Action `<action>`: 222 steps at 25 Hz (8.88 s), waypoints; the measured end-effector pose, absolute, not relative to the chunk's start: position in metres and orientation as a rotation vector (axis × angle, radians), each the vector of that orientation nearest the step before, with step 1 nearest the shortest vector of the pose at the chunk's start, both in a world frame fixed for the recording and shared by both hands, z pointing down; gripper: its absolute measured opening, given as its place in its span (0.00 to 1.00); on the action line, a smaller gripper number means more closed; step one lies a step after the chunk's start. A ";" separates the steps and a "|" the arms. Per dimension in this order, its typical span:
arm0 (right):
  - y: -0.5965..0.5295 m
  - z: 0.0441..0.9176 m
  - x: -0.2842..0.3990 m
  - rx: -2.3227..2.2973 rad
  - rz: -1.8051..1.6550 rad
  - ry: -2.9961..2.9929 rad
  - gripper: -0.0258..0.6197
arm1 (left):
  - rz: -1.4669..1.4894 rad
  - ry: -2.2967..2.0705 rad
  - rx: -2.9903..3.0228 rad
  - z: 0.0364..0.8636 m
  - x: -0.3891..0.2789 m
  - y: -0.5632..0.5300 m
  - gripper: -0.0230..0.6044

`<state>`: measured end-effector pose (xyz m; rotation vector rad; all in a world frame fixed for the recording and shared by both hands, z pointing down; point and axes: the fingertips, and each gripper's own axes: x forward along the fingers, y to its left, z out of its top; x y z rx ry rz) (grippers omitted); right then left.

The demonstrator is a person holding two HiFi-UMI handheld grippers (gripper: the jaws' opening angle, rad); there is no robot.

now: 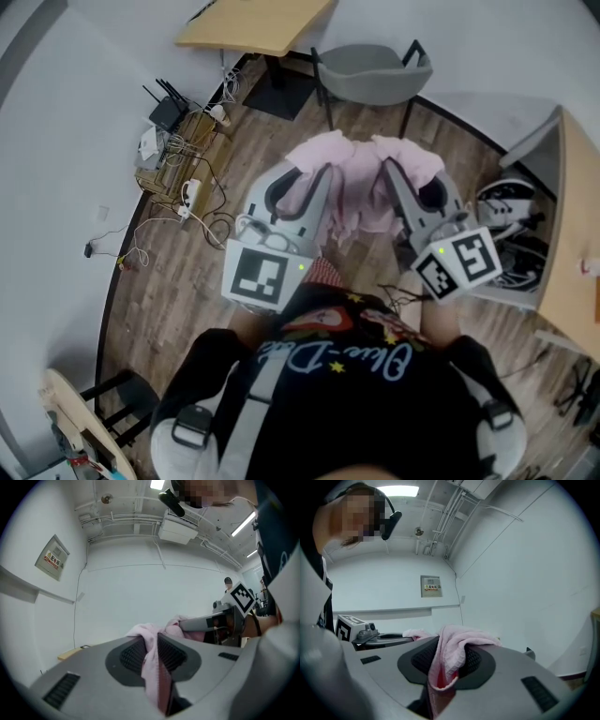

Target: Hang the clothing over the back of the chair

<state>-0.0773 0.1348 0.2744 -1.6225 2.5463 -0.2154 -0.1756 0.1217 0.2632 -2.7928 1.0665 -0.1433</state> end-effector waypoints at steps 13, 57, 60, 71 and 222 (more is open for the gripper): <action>0.031 0.271 -0.126 -1.558 -0.204 2.614 0.17 | -0.145 1.121 -2.727 0.259 -0.221 0.026 0.15; -0.175 0.304 -0.168 -1.157 -0.310 2.874 0.17 | -0.268 1.532 -2.578 0.292 -0.253 -0.150 0.15; -0.189 0.299 -0.163 -1.095 -0.303 2.909 0.17 | -0.282 1.588 -2.546 0.288 -0.246 -0.161 0.15; -0.228 0.291 -0.137 -0.931 -0.312 2.978 0.17 | -0.335 1.735 -2.466 0.280 -0.215 -0.191 0.15; -0.126 0.430 0.187 -1.458 -0.450 2.950 0.17 | -0.535 1.314 -2.920 0.433 0.092 -0.127 0.15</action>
